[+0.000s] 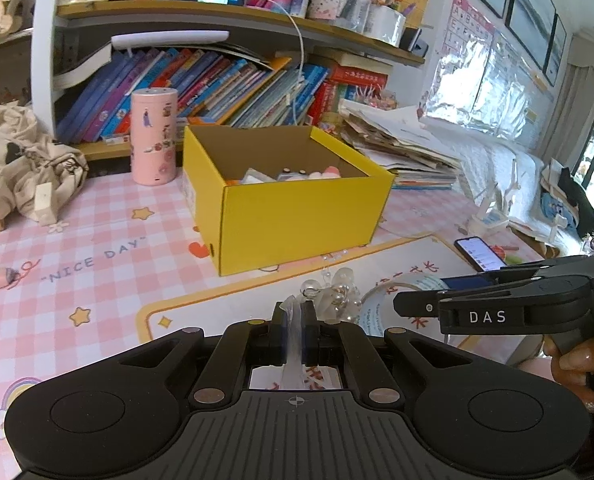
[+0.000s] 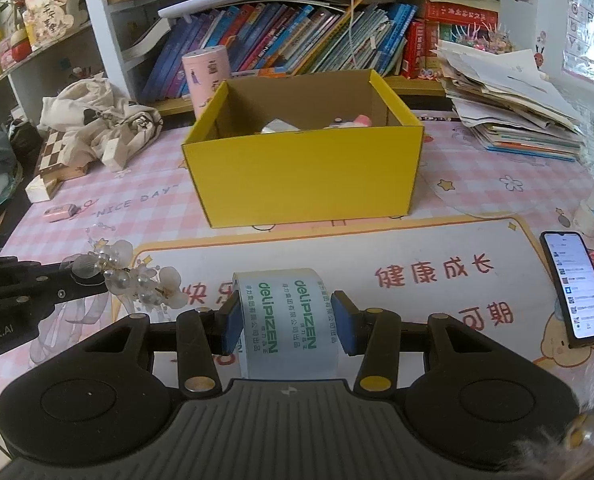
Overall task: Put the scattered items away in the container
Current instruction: 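Lift the ornament and tape roll and carry both toward the yellow box, then lower the tape roll into the box and open the right tool while the left lowers the ornament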
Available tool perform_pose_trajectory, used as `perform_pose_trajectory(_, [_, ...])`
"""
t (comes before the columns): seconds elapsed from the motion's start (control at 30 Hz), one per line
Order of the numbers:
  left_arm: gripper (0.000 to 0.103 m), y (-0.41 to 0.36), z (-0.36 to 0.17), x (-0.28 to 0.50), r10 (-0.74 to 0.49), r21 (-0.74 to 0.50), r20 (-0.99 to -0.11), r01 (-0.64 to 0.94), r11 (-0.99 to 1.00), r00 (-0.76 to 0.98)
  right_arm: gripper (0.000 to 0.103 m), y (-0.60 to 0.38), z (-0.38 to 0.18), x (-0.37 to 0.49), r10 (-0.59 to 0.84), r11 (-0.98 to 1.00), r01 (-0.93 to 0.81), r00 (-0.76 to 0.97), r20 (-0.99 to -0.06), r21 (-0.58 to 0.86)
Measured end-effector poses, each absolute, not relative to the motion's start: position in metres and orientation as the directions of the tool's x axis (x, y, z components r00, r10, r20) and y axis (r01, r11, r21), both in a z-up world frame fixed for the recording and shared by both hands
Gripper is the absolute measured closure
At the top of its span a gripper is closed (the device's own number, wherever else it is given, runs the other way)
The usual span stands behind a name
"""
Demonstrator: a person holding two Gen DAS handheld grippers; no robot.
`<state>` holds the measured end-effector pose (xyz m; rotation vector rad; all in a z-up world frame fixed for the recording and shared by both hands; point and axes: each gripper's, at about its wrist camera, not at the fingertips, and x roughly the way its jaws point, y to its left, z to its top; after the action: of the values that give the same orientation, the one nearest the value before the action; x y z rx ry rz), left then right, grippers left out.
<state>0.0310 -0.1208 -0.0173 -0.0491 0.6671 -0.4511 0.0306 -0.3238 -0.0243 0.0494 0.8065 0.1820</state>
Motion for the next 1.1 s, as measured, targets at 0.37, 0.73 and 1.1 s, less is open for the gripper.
perform_pose_trajectory(0.37, [0.099,-0.150,-0.022,0.050,-0.445,-0.202,-0.590,0.410,0.889,0.674,0.059,-0.351,-0.025,0.045,0.153,0.988,-0.127,0.675,-0.722,0.092])
perform_pose_trajectory(0.73, [0.099,-0.182,-0.015,0.075,-0.442,-0.192,-0.555,0.408,0.893,0.705,0.059,-0.375,-0.013,0.078,0.175,0.980,-0.195,0.712,-0.680,0.047])
perform_pose_trajectory(1.1, [0.099,-0.191,0.004,0.100,-0.361,-0.200,-0.534,0.301,0.932,0.764,0.059,-0.396,0.005,0.117,0.285,0.948,-0.312,0.735,-0.616,0.066])
